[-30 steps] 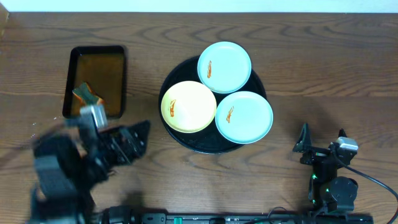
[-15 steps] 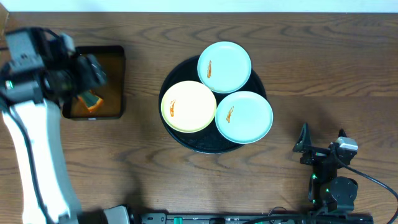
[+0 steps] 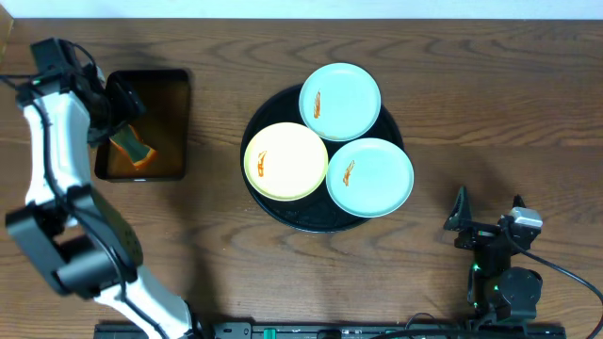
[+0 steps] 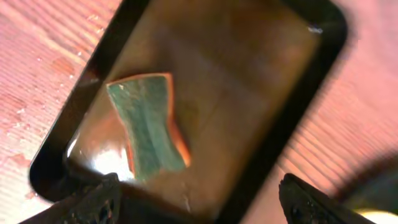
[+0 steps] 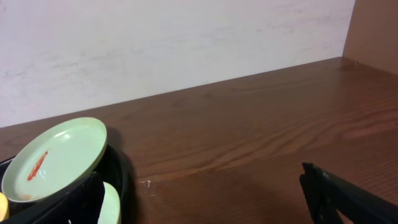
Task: Clean dirty plates on tray and stack at the side
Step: 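Move the left gripper to the sponge in the water tray and grasp it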
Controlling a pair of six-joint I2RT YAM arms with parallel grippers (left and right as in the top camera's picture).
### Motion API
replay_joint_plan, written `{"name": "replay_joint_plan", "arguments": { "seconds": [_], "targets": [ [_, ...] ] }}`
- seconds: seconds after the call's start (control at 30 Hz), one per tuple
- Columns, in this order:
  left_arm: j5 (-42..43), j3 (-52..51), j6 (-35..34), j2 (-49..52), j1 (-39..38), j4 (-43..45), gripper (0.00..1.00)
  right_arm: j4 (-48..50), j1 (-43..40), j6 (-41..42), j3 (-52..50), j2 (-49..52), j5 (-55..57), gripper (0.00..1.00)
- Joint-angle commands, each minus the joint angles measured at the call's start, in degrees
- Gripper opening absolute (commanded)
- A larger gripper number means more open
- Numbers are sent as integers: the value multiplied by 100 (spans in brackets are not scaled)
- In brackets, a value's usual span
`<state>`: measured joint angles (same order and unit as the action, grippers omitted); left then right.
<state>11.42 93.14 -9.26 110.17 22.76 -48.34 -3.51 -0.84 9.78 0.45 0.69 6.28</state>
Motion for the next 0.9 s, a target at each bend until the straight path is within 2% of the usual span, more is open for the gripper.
{"name": "replay_joint_plan", "arguments": {
  "seconds": [0.0,0.23,0.33,0.67,0.87],
  "targets": [
    [-866,57,-656,487,9,109,82,-11,-22,-66,-13,-31,57,99],
    [-1196,55,-734,1032,9,330,81,-11,-22,-66,-13,-31,57,99],
    [-1191,46,-737,1152,9,391,73,-11,-22,-66,-13,-31,57,99],
    [-1189,35,-737,1488,-7,577,71,-11,-22,-66,-13,-31,57,99],
    [-1189,-4,-734,1506,-9,669,63,-11,-22,-66,-13,-31,57,99]
  ]
}}
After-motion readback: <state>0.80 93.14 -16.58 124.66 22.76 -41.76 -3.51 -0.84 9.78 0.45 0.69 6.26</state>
